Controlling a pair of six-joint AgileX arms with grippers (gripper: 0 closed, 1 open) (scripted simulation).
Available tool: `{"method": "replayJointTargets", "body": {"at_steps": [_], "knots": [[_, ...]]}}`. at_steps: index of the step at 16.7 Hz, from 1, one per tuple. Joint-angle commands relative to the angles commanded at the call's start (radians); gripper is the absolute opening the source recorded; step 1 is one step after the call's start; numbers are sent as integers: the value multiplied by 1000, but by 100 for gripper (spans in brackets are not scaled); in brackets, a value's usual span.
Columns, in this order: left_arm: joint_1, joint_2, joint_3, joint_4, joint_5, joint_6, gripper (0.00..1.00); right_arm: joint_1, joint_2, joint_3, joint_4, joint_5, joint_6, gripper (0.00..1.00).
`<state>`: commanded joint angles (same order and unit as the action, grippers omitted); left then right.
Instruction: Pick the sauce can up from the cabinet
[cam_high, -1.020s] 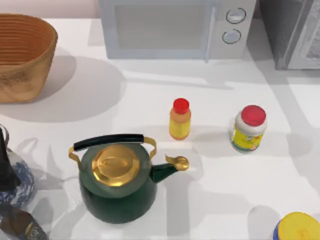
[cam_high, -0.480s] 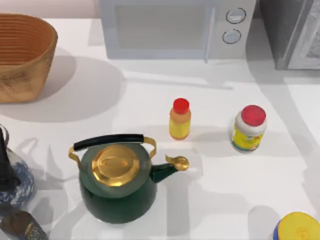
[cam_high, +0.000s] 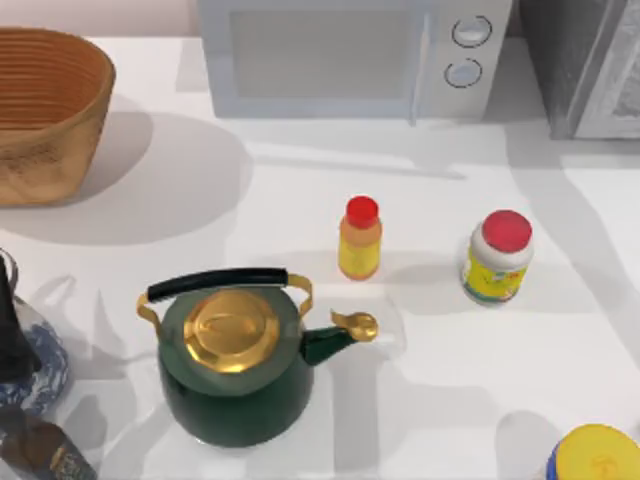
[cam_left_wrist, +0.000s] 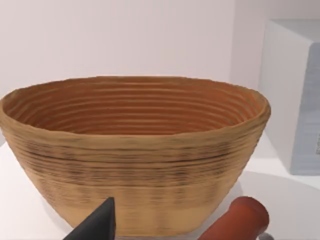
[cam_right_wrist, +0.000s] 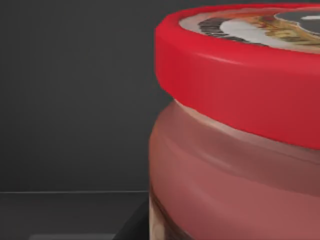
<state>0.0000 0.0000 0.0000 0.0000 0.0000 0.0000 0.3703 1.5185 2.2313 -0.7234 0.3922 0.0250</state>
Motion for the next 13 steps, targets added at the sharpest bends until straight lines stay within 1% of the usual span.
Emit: {"method": "replayJointTargets", "body": {"at_steps": [3, 5, 7, 10, 13], "knots": [[0, 0, 0, 0, 0, 0, 100, -7, -9, -4, 7, -10, 2, 0], [0, 0, 0, 0, 0, 0, 100, -19, -54, -55, 28, -44, 4, 0], [0, 0, 0, 0, 0, 0, 100, -40, -125, -148, 60, -95, 7, 0], [0, 0, 0, 0, 0, 0, 100, -85, -274, -364, 125, -185, 10, 0], [0, 0, 0, 0, 0, 0, 100, -140, -465, -672, 210, -276, 11, 0]]}}
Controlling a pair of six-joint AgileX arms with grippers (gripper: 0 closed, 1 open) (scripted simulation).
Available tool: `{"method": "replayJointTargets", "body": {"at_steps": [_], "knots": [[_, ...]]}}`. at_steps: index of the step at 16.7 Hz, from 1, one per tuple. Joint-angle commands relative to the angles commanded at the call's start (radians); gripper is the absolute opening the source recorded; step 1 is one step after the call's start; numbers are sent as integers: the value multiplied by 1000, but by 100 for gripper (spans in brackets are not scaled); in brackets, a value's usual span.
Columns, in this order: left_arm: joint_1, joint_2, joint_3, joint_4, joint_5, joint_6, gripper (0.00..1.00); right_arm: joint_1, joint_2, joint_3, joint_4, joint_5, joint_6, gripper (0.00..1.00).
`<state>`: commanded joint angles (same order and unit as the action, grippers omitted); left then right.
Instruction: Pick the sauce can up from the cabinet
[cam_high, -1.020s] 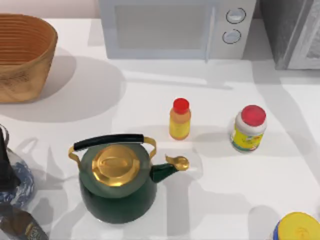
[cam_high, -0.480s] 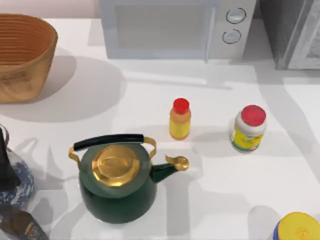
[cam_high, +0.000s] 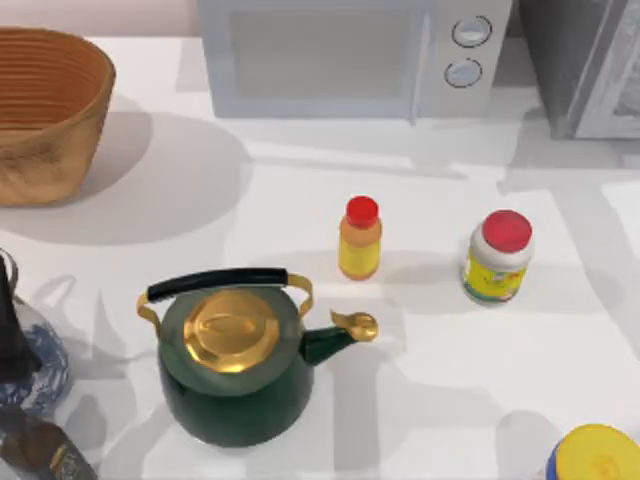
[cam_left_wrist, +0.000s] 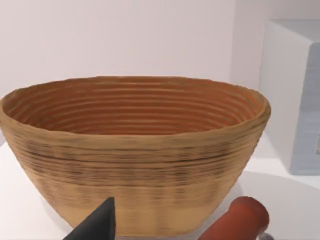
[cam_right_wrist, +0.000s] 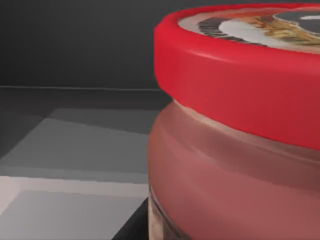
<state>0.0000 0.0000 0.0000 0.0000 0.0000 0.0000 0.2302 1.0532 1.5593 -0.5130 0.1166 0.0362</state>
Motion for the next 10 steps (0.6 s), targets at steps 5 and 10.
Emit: {"method": "replayJointTargets", "body": {"at_steps": [5, 10], "knots": [[0, 0, 0, 0, 0, 0, 100, -98, -381, -649, 175, -111, -6, 0], [0, 0, 0, 0, 0, 0, 100, -177, -754, -1202, 358, -149, -19, 0]]}}
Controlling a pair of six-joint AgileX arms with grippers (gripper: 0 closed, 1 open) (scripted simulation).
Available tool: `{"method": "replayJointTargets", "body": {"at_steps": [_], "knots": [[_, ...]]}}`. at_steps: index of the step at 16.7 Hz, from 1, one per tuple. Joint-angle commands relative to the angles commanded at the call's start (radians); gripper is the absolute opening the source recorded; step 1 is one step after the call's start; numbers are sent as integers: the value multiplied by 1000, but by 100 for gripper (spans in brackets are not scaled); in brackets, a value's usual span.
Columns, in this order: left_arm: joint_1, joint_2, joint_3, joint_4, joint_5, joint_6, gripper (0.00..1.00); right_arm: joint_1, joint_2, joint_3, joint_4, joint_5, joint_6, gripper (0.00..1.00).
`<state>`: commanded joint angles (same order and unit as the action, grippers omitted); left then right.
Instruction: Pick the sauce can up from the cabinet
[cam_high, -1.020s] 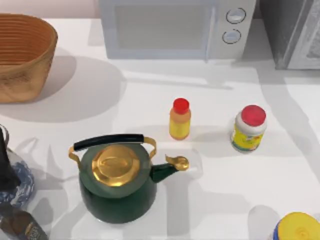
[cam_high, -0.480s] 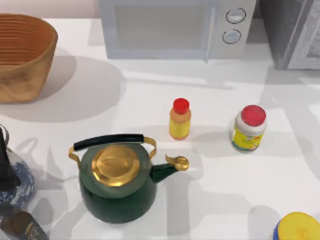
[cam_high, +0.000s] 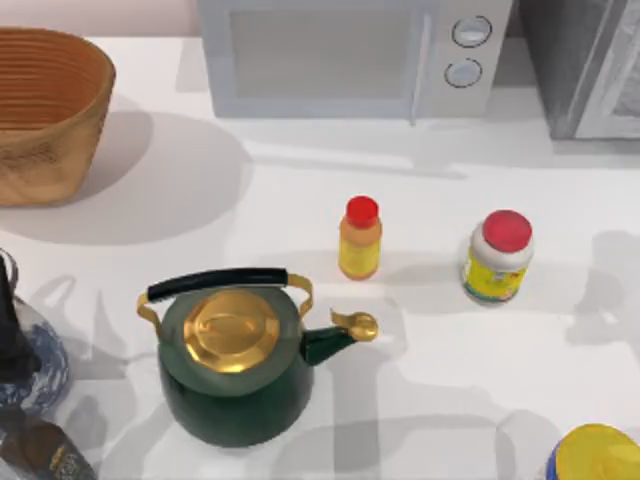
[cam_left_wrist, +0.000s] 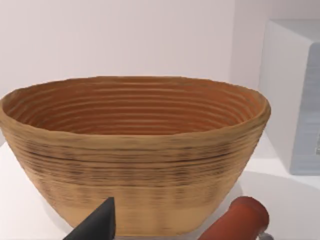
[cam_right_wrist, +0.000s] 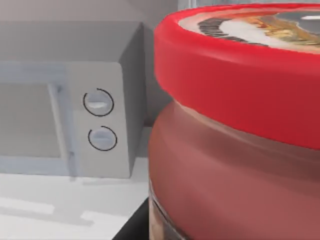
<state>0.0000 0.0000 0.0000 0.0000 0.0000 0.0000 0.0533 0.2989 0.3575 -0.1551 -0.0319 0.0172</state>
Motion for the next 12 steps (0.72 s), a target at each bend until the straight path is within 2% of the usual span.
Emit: {"method": "replayJointTargets", "body": {"at_steps": [5, 12], "knots": [[0, 0, 0, 0, 0, 0, 100, -46, -251, -303, 129, 21, -14, 0], [0, 0, 0, 0, 0, 0, 100, -50, -294, -358, 153, 31, -15, 0]]}}
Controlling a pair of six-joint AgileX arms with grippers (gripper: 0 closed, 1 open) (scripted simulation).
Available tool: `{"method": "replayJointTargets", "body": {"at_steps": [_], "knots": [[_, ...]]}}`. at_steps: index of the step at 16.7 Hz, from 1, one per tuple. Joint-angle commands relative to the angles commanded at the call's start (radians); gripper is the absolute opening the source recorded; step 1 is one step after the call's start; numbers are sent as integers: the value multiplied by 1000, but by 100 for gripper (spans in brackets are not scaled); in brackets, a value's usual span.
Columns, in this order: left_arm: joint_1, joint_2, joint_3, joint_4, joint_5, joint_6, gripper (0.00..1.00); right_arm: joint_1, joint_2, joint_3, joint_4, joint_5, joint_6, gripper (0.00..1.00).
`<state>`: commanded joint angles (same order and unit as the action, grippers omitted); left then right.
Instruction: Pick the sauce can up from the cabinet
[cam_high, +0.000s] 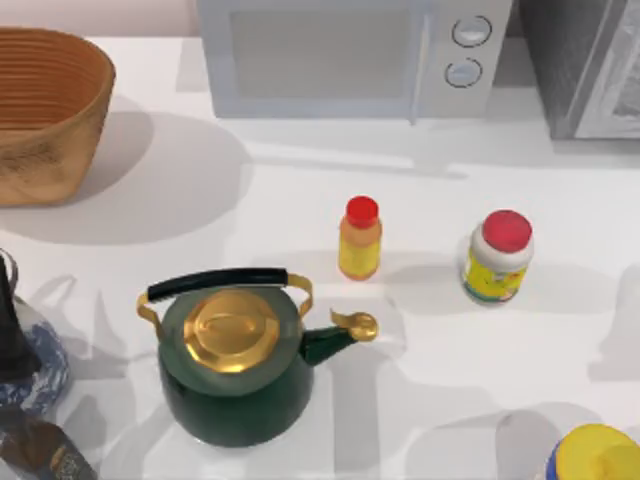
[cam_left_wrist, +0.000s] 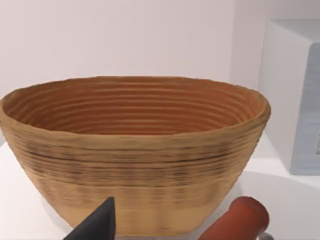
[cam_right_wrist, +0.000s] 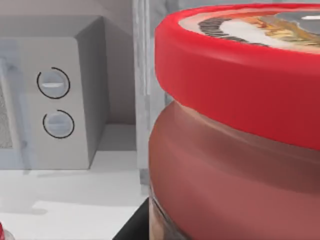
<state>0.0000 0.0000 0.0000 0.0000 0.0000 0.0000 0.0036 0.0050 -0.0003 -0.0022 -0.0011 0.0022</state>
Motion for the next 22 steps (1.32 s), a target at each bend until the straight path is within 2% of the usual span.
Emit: {"method": "replayJointTargets", "body": {"at_steps": [4, 8, 22], "knots": [[0, 0, 0, 0, 0, 0, 100, -3, 62, 38, 58, -35, 1, 0], [0, 0, 0, 0, 0, 0, 100, -18, 292, 146, 238, -143, 3, 0], [0, 0, 0, 0, 0, 0, 100, -119, 1738, 630, 1111, -704, 12, 0]]}}
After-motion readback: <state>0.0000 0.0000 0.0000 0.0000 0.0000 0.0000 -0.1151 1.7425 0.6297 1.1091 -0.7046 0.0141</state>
